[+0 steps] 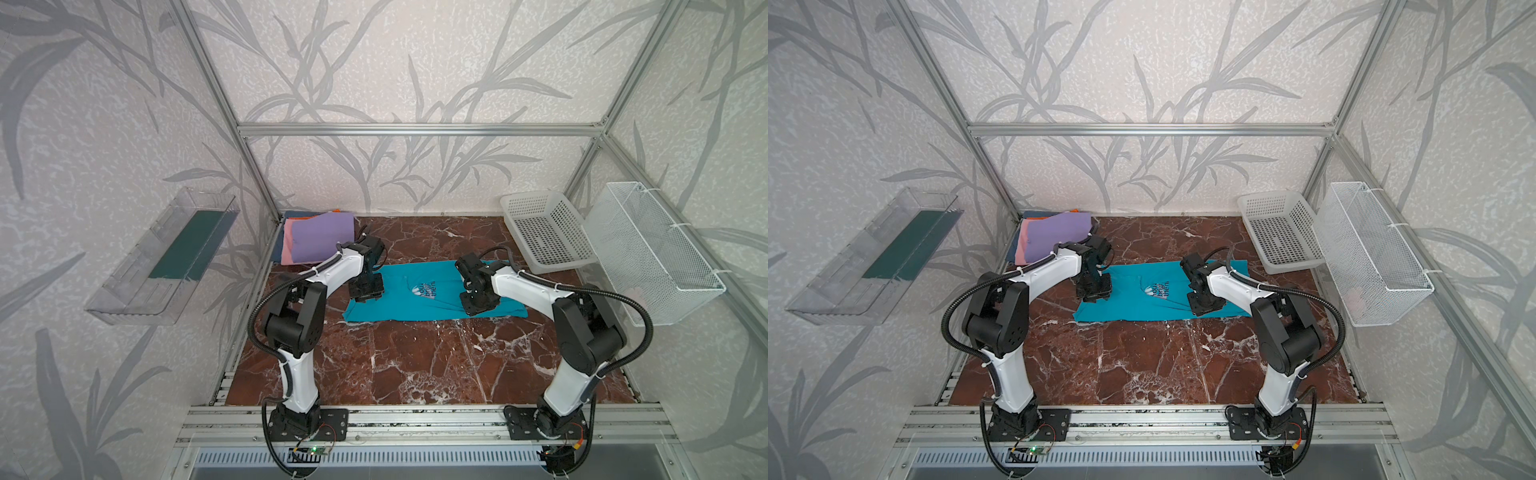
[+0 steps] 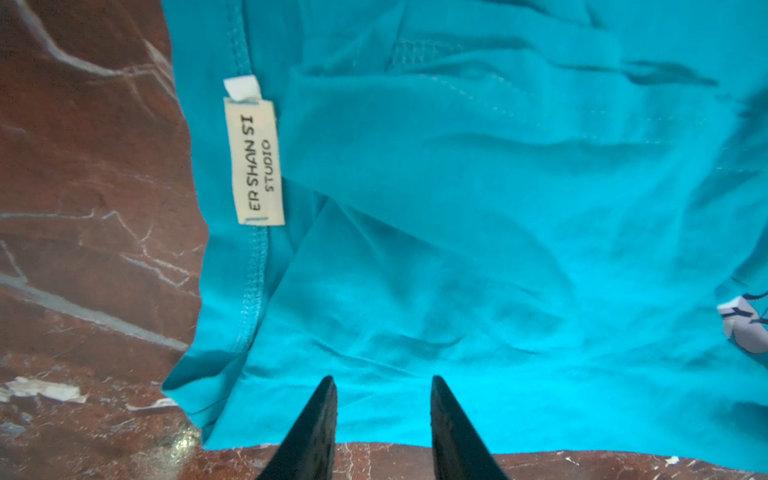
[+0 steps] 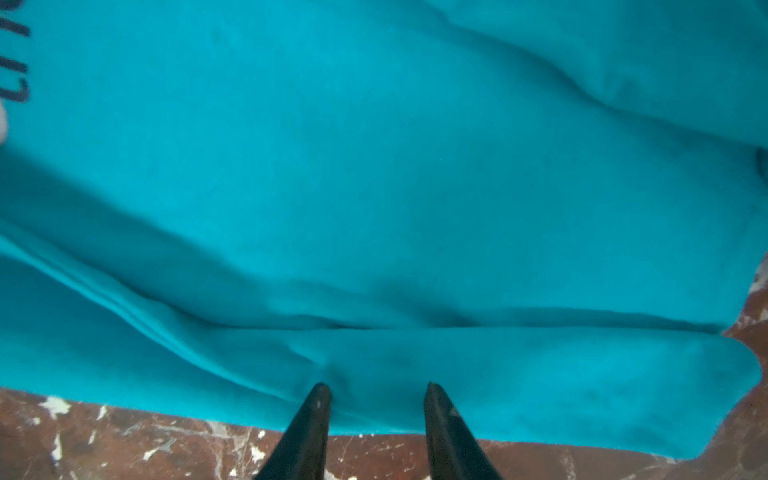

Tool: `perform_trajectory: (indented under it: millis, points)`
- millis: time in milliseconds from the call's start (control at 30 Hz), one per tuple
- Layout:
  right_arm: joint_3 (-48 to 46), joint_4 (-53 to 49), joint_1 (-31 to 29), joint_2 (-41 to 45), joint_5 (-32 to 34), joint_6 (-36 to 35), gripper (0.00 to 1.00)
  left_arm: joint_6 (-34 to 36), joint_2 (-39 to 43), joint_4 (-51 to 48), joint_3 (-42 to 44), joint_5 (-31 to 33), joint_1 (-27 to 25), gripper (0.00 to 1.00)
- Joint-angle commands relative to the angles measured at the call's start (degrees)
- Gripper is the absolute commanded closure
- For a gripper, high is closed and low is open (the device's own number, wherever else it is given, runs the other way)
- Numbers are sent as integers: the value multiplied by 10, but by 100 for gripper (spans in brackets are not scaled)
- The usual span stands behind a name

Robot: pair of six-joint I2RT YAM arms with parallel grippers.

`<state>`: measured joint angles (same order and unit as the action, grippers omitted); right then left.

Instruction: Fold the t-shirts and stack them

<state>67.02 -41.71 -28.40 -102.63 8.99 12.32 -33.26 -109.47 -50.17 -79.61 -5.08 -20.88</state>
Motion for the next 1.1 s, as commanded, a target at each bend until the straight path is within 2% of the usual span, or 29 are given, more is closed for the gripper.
perform_trajectory:
  millis: [0, 67, 167, 267, 567, 633, 667, 700, 767, 867, 933, 1033, 1067]
  points:
    - [18, -13, -1, -14, 10, -21, 60, -6, 8, -2, 9, -1, 1, 61]
    - [27, -14, -1, -25, 23, -24, 64, -7, 8, -2, 10, -2, 1, 61]
    - [51, -21, 0, -41, 53, -24, 88, -6, 8, -3, 9, -2, 1, 61]
    - [80, -27, 5, -54, 81, -26, 100, -5, 8, -5, 8, -2, 1, 61]
    - [173, -29, 42, -115, 84, -53, 98, -4, 12, -5, 18, 0, 1, 61]
    - [192, -36, 43, -134, 83, -61, 76, -4, 12, -5, 20, 0, 1, 61]
    - [198, -40, 44, -140, 84, -59, 70, -3, 13, -5, 20, 0, 1, 61]
    - [201, -43, 43, -144, 84, -55, 64, -4, 13, -6, 20, 1, 1, 61]
    - [199, -47, 46, -141, 84, -43, 61, -4, 13, -6, 19, -1, 1, 61]
    - [185, -53, 55, -114, 85, -13, 60, -3, 14, -6, 18, 0, 1, 61]
    - [166, -61, 61, -84, 84, 4, 64, -2, 15, -7, 17, 1, 1, 61]
    - [120, -55, 62, -27, 72, 15, 86, -2, 15, -7, 17, 2, 1, 61]
    - [105, -55, 62, -12, 70, 20, 90, -2, 15, -7, 18, 2, 1, 61]
